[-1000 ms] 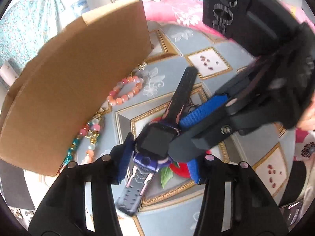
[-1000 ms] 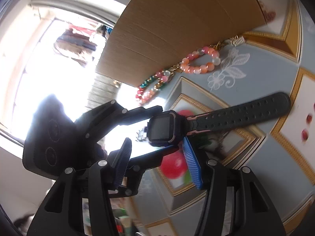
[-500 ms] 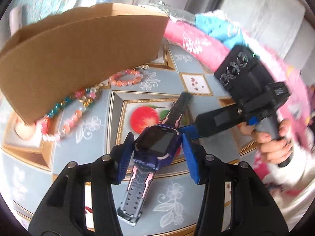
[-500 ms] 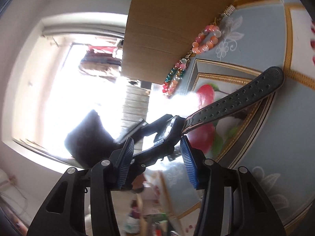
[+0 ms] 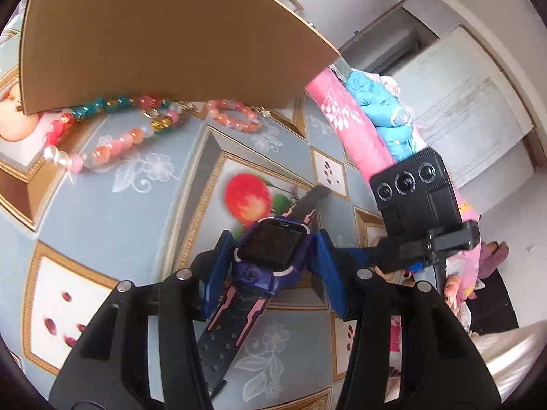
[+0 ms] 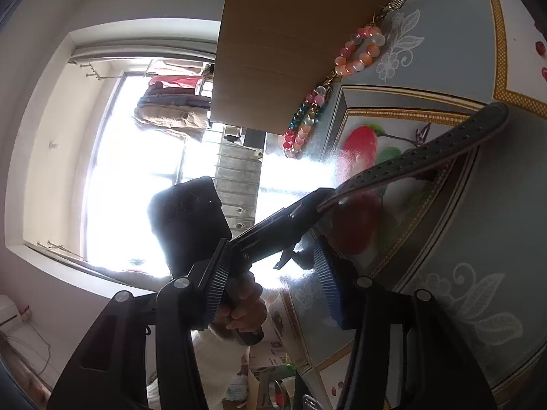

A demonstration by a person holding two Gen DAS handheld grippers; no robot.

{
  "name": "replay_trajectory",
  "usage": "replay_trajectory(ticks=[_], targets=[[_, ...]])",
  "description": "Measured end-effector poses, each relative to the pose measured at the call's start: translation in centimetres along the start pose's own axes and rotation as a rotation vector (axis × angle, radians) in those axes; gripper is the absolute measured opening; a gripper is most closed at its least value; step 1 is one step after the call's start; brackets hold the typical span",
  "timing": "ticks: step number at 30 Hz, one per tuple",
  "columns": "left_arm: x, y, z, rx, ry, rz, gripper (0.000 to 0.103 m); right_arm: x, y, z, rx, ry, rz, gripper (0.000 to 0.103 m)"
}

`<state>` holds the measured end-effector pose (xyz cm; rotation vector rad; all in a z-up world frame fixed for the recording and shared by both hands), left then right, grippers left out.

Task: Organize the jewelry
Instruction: 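Close the left tool on the smartwatch face while the right tool grips the black strap, then lift the smartwatch with both tools and carry it over the cardboard box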

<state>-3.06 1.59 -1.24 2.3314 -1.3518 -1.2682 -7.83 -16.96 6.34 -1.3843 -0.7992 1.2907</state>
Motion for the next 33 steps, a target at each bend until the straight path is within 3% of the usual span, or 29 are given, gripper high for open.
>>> replay_trajectory(ticks=[6, 11, 13, 21, 28, 33], targets=[[-0.1, 1.8, 0.3, 0.093, -0.004, -0.003, 0.048, 0.3, -0.7, -0.7, -0.002, 0.007, 0.024, 0.053], [0.1, 4.1, 0.7, 0.248, -0.06, -0.088, 0.048, 1.1, -1.0, 0.3, -0.062, 0.012, 0.12, 0.043], [0.0, 4.9, 0.9, 0.302, -0.076, -0.12, 0.047, 1.3, -0.8, 0.6, -0.056, -0.004, 0.123, 0.026], [-1.7, 6.9, 0.0, 0.431, -0.056, -0.191, 0.046, 0.1, -2.4, 0.1, -0.084, -0.006, 0.09, 0.024], [-4.0, 8.7, -4.2, 0.56, -0.024, -0.264, 0.046, -0.3, -7.8, -1.9, -0.162, 0.013, 0.092, 0.024], [-5.9, 9.5, -8.7, 0.681, -0.012, -0.355, 0.046, -0.6, -12.9, -4.5, -0.244, 0.032, 0.118, 0.024]])
Point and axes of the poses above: each gripper's, at about its wrist camera, not at the fingertips, and x roughly the way its jaws point, y to its right, z to its underside, the point moved 1 cm from there along x, roughly the way its jaws point, and after that the axes turned 13 degrees about x, right-handed, at the moved point
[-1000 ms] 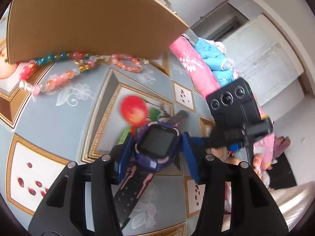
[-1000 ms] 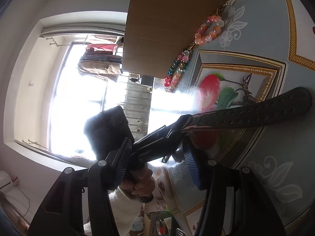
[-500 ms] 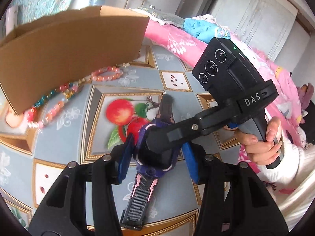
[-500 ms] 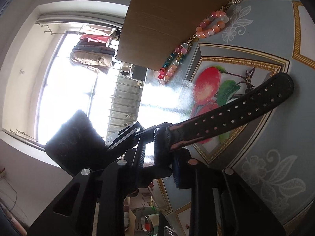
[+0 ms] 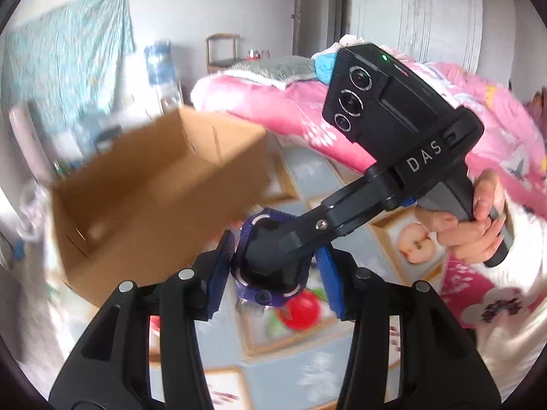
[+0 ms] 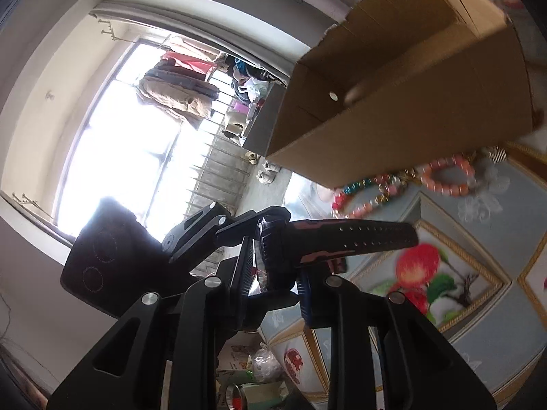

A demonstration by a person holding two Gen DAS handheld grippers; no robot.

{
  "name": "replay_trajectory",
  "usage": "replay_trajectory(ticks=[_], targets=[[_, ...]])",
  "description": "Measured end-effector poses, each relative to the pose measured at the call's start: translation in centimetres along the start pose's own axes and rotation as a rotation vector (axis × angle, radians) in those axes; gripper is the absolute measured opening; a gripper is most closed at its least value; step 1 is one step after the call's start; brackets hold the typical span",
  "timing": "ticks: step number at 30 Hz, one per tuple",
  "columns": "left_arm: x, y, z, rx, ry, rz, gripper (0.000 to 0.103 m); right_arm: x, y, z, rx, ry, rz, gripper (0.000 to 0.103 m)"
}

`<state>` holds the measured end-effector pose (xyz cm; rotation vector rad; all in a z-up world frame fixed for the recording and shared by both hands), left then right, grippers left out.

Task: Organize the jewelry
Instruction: 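Lift the smartwatch with both tools and carry it over the cardboard box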

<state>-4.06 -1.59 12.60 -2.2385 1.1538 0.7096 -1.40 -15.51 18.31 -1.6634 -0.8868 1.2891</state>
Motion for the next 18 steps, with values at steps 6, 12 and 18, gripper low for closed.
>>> replay_trajectory(ticks=[6, 12, 18], targets=[[-0.3, -5.4, -3.6, 0.102, -0.049, -0.102, 0.042, 1.5, -3.8, -7.5, -0.041, -0.004, 0.013, 0.024], [0.5, -12.7, -6.5, 0.127, -0.107, -0.178, 0.042, 4.1, -6.4, -15.6, -0.026, -0.029, -0.012, 0.024], [4.5, -19.2, -7.2, 0.138, -0.215, -0.214, 0.042, 8.9, -6.1, -21.8, 0.0, -0.038, 0.058, 0.024]])
Point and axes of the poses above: each gripper's, at about its wrist camera, not at the fingertips, and x roughly the way its jaws point, y to its right, z to its underside, the point moved 1 cm from there along x, roughly the way its jaws point, and after that the axes turned 13 degrees about x, right-handed, at the moved point
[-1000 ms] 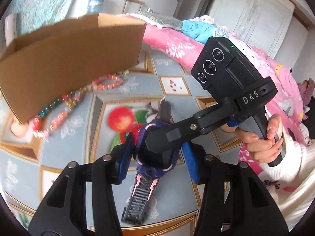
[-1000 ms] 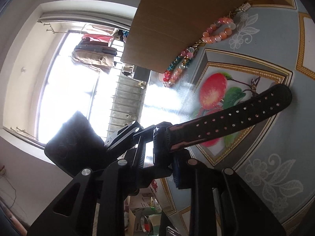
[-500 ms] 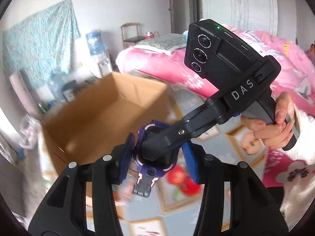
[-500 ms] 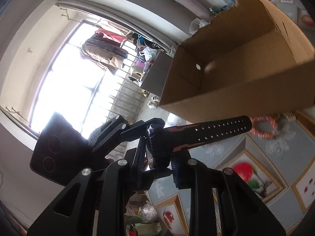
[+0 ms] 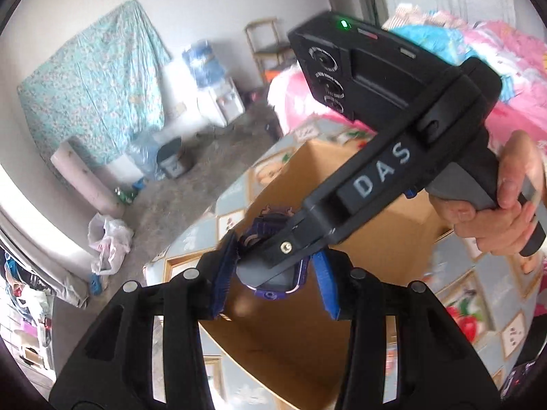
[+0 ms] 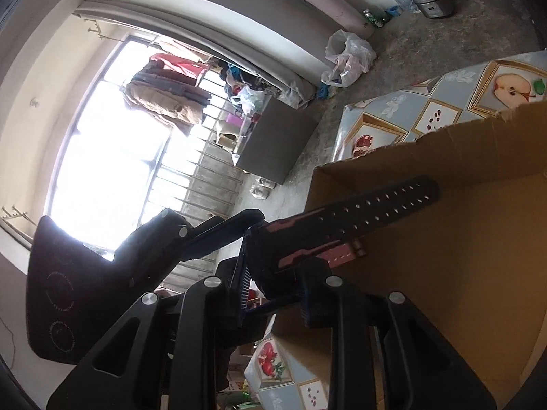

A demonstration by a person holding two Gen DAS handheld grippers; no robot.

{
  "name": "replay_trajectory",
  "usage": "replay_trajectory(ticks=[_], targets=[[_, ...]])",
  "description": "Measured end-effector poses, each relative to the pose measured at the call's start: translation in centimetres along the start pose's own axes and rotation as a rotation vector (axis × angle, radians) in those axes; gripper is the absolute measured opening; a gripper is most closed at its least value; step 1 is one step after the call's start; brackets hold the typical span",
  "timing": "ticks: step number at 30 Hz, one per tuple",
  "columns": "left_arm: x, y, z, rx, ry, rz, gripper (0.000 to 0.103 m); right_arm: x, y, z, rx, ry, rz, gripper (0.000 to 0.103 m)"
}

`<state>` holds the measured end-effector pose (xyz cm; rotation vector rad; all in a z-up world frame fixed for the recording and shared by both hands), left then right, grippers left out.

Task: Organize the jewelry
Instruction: 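Lift the smartwatch with both tools and carry it over the cardboard box, then lower the smartwatch into the box and open both tools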

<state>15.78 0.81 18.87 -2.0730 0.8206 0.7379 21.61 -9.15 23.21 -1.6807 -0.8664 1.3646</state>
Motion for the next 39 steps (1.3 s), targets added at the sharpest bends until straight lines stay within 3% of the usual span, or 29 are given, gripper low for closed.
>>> replay_trajectory(ticks=[4, 10, 13, 15, 18, 23, 26, 28, 30, 34, 39], targets=[[5.5, -0.9, 0.5, 0.029, -0.094, 0.01, 0.042, 3.6, 3.5, -3.0, 0.05, -0.027, 0.113, 0.024], [12.0, 0.1, 1.1, 0.09, -0.245, 0.072, 0.041, 8.1, 8.8, -3.3, 0.097, -0.081, 0.326, 0.024], [13.5, 0.2, 1.1, 0.078, -0.256, 0.092, 0.041, 8.4, 10.1, -3.8, 0.158, -0.091, 0.424, 0.024], [14.2, -0.1, 0.9, 0.062, -0.261, 0.123, 0.043, 8.3, 11.1, -4.2, 0.212, -0.096, 0.484, 0.025], [14.6, -0.6, 0.9, 0.039, -0.28, 0.115, 0.052, 8.3, 11.9, -4.9, 0.241, -0.118, 0.564, 0.038], [13.9, -0.3, 1.1, 0.072, -0.319, 0.125, 0.056, 8.6, 12.1, -4.2, 0.205, -0.142, 0.638, 0.044], [14.0, 0.8, 2.2, 0.123, -0.425, 0.17, 0.056, 8.4, 12.1, -3.9, 0.21, -0.172, 0.684, 0.048], [14.0, 1.5, 3.2, 0.134, -0.489, 0.203, 0.056, 7.9, 12.1, -3.8, 0.212, -0.175, 0.723, 0.057], [13.5, 2.1, 3.9, 0.132, -0.503, 0.23, 0.055, 7.3, 12.1, -3.7, 0.197, -0.162, 0.764, 0.058], [13.3, 2.5, 4.2, 0.083, -0.515, 0.256, 0.04, 6.2, 12.3, -3.4, 0.221, -0.133, 0.745, 0.058], [13.7, 2.8, 4.3, 0.114, -0.574, 0.238, 0.02, 4.8, 11.4, -2.7, 0.201, -0.125, 0.727, 0.056]])
Point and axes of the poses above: each gripper's, at about its wrist camera, not at the fingertips, and x roughly the way its jaws point, y to its right, z to its underside, the point moved 1 cm from there along x, roughly the way its jaws point, and after that the axes turned 13 degrees about x, right-handed, at the moved point
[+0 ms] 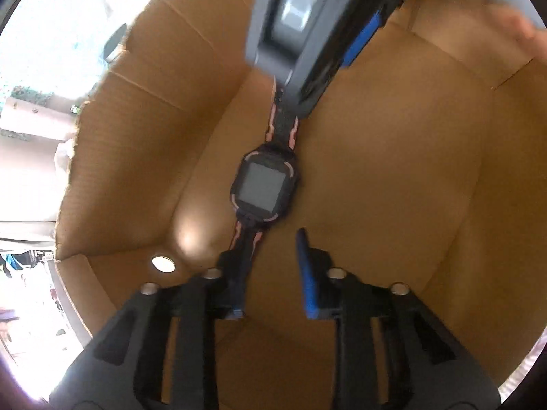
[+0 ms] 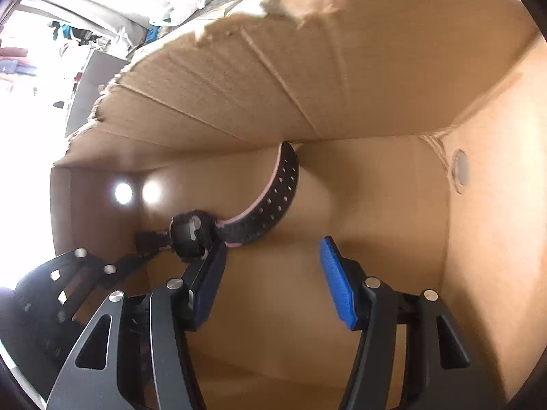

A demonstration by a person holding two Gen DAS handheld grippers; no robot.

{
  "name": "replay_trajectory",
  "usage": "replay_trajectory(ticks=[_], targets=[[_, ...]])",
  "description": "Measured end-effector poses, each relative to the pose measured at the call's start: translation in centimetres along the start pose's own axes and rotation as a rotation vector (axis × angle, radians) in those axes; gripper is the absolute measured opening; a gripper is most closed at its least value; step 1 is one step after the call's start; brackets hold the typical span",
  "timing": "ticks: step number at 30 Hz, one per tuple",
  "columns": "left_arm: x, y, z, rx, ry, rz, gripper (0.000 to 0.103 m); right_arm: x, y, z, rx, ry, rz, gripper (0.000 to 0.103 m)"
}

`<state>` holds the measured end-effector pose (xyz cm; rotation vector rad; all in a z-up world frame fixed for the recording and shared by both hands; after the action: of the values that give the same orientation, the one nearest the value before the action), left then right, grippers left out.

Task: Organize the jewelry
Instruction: 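Lower the smartwatch into the box and open both tools, then withdraw both tools from the box back toward the table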

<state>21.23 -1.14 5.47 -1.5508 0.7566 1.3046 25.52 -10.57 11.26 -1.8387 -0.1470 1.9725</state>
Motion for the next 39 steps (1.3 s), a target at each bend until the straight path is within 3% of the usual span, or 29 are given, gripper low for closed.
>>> replay_trajectory(ticks=[3, 6, 7, 9, 11, 15, 17, 19, 22, 25, 27, 29, 30, 34, 37, 39], targets=[[-0.9, 0.5, -0.6, 0.015, 0.034, 0.042, 0.02, -1.6, 0.1, 0.2, -0.002, -0.001, -0.056, 0.056], [-1.7, 0.5, -1.1, 0.025, 0.067, 0.133, 0.02, -3.7, 0.4, 2.1, -0.011, 0.036, -0.076, 0.056], [-1.6, 0.6, -1.3, 0.02, 0.062, 0.198, 0.02, -4.7, 0.3, 2.4, -0.019, 0.061, -0.097, 0.056], [-0.9, 0.6, -1.6, 0.011, 0.023, 0.247, 0.02, -5.9, 1.3, 2.6, 0.0, 0.102, -0.138, 0.056], [0.4, -0.2, -1.7, -0.02, -0.04, 0.213, 0.025, -6.3, 1.9, 2.2, 0.017, 0.115, -0.177, 0.056], [-0.1, -2.6, -1.5, -0.159, -0.005, 0.166, 0.025, -4.2, 2.1, 1.0, 0.05, 0.067, -0.232, 0.056], [0.1, -3.8, -1.2, -0.22, -0.023, 0.112, 0.024, -3.9, 2.2, 0.2, 0.079, 0.053, -0.265, 0.056], [-0.2, -4.8, -1.0, -0.294, 0.009, 0.109, 0.025, -3.3, 2.1, 0.1, 0.075, 0.067, -0.253, 0.056], [-0.5, -5.5, -0.1, -0.309, -0.002, 0.082, 0.026, -2.8, 1.1, 0.7, 0.028, 0.111, -0.185, 0.056], [-1.2, -5.8, -0.2, -0.302, -0.028, 0.036, 0.027, -2.8, 1.9, 0.8, 0.025, 0.118, -0.187, 0.056], [-1.8, -2.3, -2.0, -0.298, -0.042, -0.019, 0.029, -2.3, 1.9, 0.9, 0.013, 0.119, -0.19, 0.056], [-2.2, -2.7, -2.0, -0.344, -0.049, -0.072, 0.029, -1.8, 2.0, 0.9, 0.004, 0.118, -0.174, 0.056], [-2.1, -2.6, -1.6, -0.369, -0.046, -0.058, 0.028, -1.7, 2.0, 1.0, 0.0, 0.116, -0.17, 0.056], [-1.6, -1.8, -0.1, -0.481, 0.019, 0.229, 0.029, -1.2, 2.5, 1.5, 0.001, 0.099, -0.175, 0.056], [-0.4, -1.5, -0.1, -0.516, -0.036, 0.24, 0.03, -1.2, 2.4, 1.7, -0.015, 0.11, -0.171, 0.056], [-0.9, -2.0, -0.3, -0.543, 0.0, 0.243, 0.029, -1.2, 2.3, 1.9, -0.029, 0.119, -0.151, 0.056]])
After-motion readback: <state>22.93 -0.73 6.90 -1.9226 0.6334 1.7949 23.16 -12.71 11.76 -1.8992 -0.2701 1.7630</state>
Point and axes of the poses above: each gripper's, at about its wrist camera, not at the fingertips, and x roughly the way its jaws point, y to its right, z to its underside, the point moved 1 cm from there along x, roughly the way its jaws point, and after that the axes turned 13 degrees about x, right-handed, at the moved point
